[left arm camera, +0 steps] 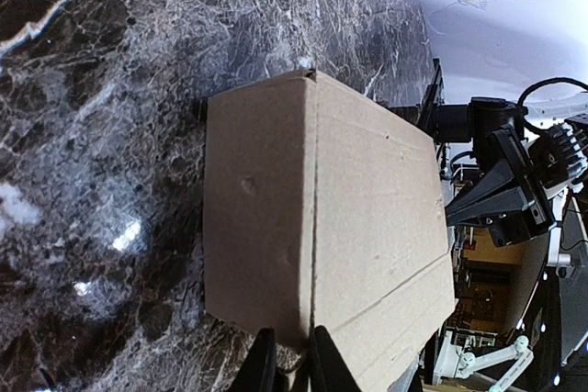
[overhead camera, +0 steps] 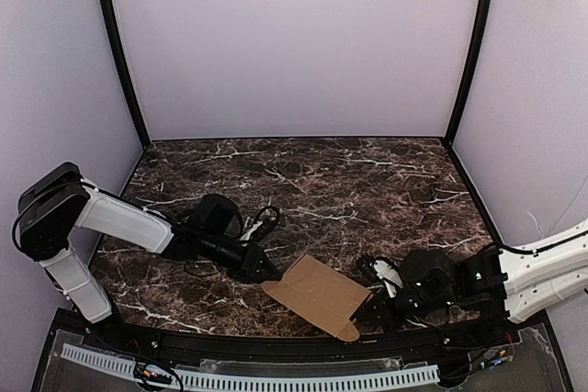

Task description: Fold the paper box

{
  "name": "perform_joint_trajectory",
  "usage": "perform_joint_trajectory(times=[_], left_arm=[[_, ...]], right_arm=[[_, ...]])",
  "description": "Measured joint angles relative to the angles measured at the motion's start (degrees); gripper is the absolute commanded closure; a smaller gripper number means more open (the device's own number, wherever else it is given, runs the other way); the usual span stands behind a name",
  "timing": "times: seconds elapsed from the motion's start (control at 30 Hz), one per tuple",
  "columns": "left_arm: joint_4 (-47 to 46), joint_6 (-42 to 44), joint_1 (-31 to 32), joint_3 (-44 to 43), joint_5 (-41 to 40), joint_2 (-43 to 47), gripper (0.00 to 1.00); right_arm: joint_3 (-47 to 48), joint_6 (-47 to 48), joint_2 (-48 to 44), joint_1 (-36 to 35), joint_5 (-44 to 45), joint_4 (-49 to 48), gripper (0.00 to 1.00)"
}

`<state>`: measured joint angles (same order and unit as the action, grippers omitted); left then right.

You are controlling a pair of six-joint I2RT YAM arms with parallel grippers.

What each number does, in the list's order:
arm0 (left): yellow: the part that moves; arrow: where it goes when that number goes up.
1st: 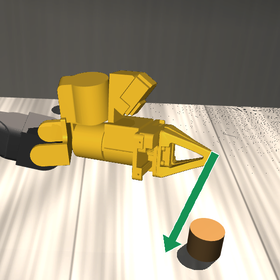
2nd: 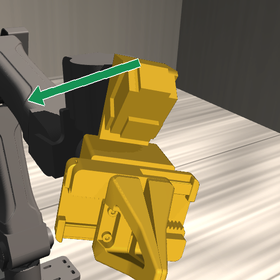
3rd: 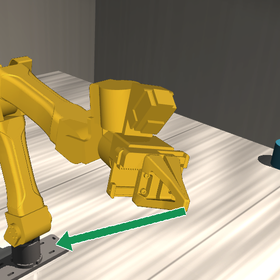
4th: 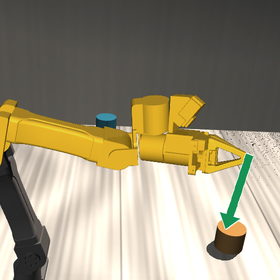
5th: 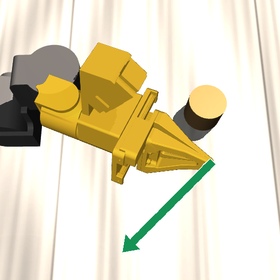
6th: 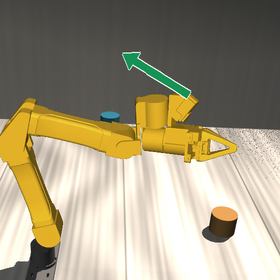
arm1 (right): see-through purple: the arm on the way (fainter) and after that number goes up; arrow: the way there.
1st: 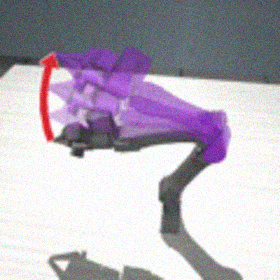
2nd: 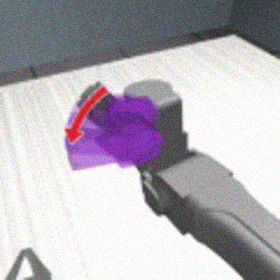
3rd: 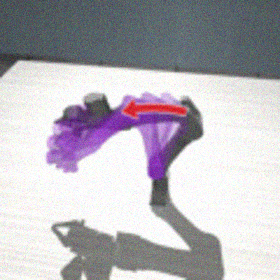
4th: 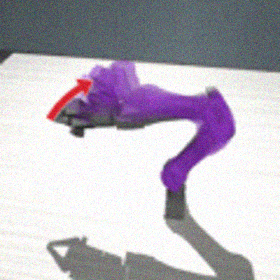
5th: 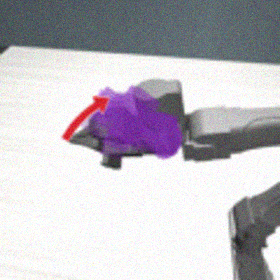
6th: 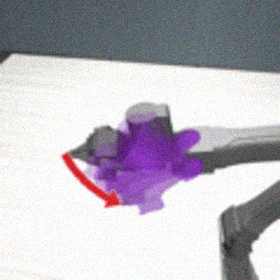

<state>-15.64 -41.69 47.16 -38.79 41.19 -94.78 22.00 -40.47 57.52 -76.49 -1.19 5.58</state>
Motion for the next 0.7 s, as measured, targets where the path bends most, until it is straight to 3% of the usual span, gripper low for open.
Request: perform_joint_trajectory(times=[0.23,0.7], left_arm=[[2.3,-0.9,0.1,2.4,-5.0,4.9,0.87],[5.0,-6.6,4.9,5.5,-20.0,13.3,0.83]], right_arm=[[0.1,0.8,5.3,1.2,3.7,-5.3,1.00],[5.2,10.9,10.7,15.5,2.4,-6.8,0.94]])
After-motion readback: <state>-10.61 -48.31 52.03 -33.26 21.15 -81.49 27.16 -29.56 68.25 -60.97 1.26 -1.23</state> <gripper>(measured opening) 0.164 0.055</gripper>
